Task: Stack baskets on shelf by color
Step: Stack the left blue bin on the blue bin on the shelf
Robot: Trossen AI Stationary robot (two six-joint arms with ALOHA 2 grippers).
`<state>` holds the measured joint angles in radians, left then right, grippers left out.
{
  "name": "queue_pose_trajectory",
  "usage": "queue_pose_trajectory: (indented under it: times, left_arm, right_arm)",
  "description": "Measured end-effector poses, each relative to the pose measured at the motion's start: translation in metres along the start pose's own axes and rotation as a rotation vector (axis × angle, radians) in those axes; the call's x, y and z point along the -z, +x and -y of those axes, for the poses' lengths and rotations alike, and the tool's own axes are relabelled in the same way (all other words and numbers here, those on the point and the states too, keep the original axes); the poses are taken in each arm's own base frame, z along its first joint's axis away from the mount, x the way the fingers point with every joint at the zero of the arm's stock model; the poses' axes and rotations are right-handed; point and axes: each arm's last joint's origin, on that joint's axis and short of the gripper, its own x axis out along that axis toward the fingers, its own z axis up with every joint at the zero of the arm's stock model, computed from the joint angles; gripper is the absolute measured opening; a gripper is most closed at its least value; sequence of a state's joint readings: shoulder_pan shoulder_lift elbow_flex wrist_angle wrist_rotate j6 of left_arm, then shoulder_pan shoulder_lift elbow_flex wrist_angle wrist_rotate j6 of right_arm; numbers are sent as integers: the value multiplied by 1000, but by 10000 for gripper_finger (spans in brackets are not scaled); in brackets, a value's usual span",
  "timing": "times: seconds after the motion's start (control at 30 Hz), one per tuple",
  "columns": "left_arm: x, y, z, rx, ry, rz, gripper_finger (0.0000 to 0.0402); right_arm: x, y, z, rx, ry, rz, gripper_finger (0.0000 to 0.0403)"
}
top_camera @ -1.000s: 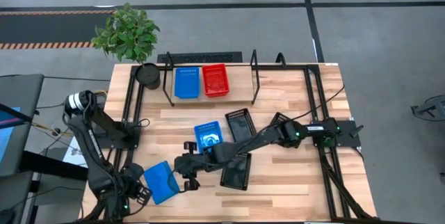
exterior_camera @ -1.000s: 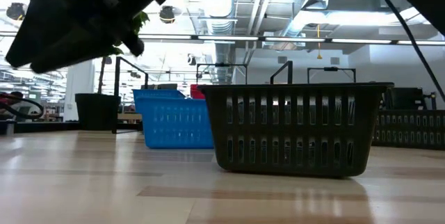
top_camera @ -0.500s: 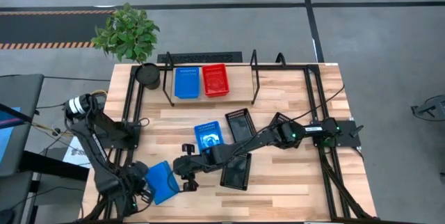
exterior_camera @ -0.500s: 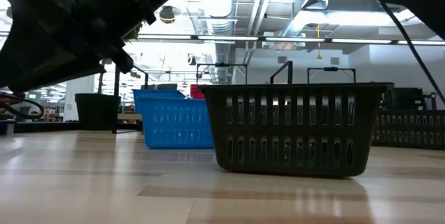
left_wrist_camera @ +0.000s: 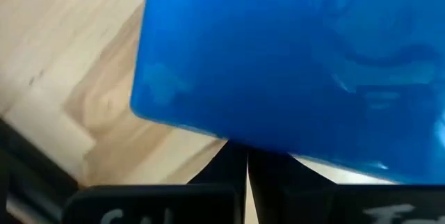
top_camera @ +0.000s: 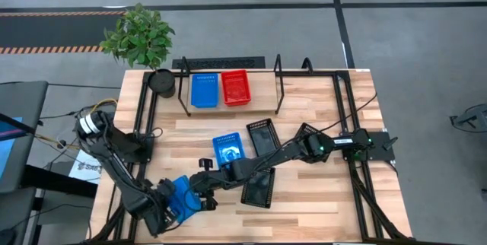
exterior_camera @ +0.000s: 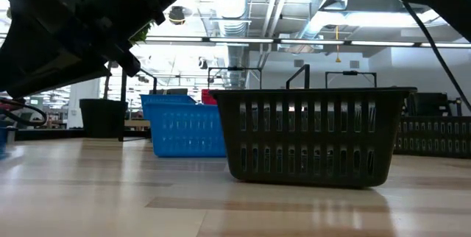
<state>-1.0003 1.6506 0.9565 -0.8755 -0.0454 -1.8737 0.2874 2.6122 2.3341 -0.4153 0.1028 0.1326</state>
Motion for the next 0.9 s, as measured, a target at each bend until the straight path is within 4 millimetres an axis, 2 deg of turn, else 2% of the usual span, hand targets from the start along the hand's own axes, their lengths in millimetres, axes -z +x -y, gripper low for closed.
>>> queue_pose_trajectory:
  times: [0.13, 0.47, 0.6, 0.7, 0.8, 0.9]
  left_arm:
    - [-11, 6, 4, -21, 60, 18, 0]
    - [-31, 6, 7, -32, 156, 72, 0]
    - [-43, 2, 14, 12, 154, 223, 0]
    - [-49, -2, 19, 14, 200, 222, 0]
    - [-58, -8, 24, 20, 243, 236, 0]
    - [-60, -17, 28, 22, 253, 234, 0]
  right_arm:
    - [1, 0, 0, 1, 5, -8, 128]
    - [0, -2, 2, 5, -11, -22, 127]
    - [-2, -2, 1, -29, -7, 5, 127]
    - [-3, -1, -1, -69, -7, 12, 127]
    - [-8, -8, -1, -74, -21, 1, 127]
    - [-15, -26, 1, -53, -17, -47, 127]
